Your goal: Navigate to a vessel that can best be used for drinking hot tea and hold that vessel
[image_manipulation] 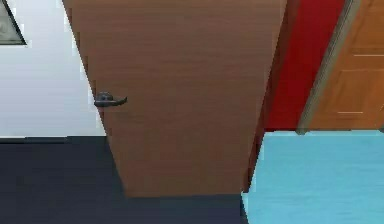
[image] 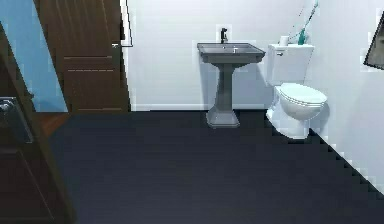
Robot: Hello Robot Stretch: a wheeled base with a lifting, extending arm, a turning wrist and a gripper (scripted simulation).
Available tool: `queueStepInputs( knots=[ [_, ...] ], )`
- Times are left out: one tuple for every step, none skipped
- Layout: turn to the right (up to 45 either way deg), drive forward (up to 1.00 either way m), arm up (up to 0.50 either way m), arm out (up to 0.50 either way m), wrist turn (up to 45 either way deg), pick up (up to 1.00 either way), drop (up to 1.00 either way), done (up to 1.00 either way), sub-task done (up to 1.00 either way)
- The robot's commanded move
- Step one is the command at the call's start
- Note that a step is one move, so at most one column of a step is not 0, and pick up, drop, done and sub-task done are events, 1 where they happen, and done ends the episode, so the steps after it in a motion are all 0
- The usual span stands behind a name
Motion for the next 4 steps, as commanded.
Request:
queueStepInputs(
  knots=[
    [0.0, 0.60, 0.00, 0.00, 0.0, 0.00, 0.00, 0.00, 0.00],
    [-27.0, 0.00, 0.00, 0.00, 0.0, 0.00, 0.00, 0.00, 0.00],
    [0.0, 1.00, 0.00, 0.00, 0.0, 0.00, 0.00, 0.00, 0.00],
    [-3.0, 0.00, 0.00, 0.00, 0.0, 0.00, 0.00, 0.00, 0.00]
  ],
)
